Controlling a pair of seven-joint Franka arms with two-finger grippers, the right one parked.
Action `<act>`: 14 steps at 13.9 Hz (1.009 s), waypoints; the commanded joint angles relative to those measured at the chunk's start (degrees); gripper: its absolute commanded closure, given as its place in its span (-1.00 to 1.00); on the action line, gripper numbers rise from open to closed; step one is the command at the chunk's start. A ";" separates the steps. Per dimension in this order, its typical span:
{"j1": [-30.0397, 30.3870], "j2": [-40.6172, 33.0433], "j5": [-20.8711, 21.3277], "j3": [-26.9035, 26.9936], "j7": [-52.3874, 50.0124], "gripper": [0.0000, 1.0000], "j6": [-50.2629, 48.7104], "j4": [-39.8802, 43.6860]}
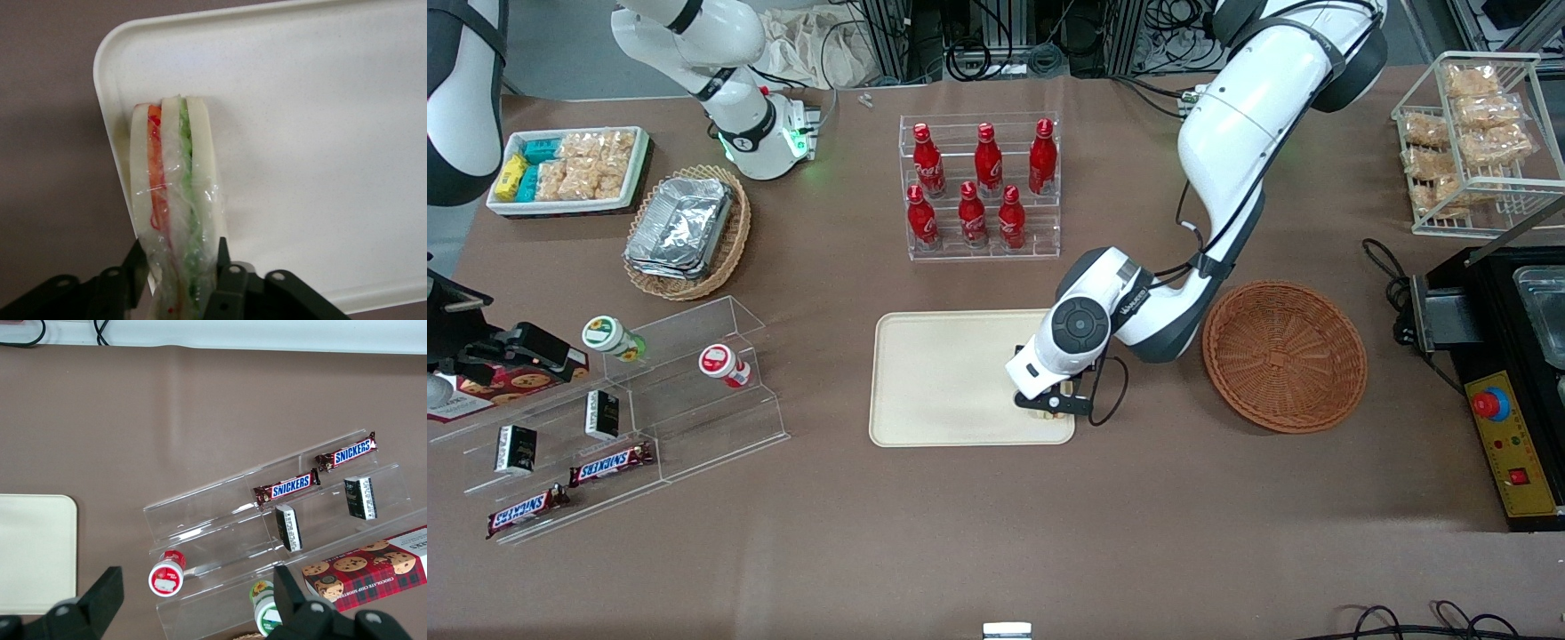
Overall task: Place sandwich from basket to tray
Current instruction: 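Carry the sandwich over the cream tray and lower it, then open the left gripper to release the sandwich on the tray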
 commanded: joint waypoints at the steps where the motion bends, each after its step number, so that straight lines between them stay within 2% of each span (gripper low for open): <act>1: -0.33 -0.57 1.37 1.32 -1.81 -1.00 -1.22 2.12; 8: 2.57 -8.22 0.76 3.00 -1.46 -1.00 -11.23 3.70; 11: 7.74 -13.31 0.40 2.56 -0.76 -1.00 -14.49 3.53; 14: 11.52 -19.64 -0.12 2.91 7.04 -1.00 -20.98 3.62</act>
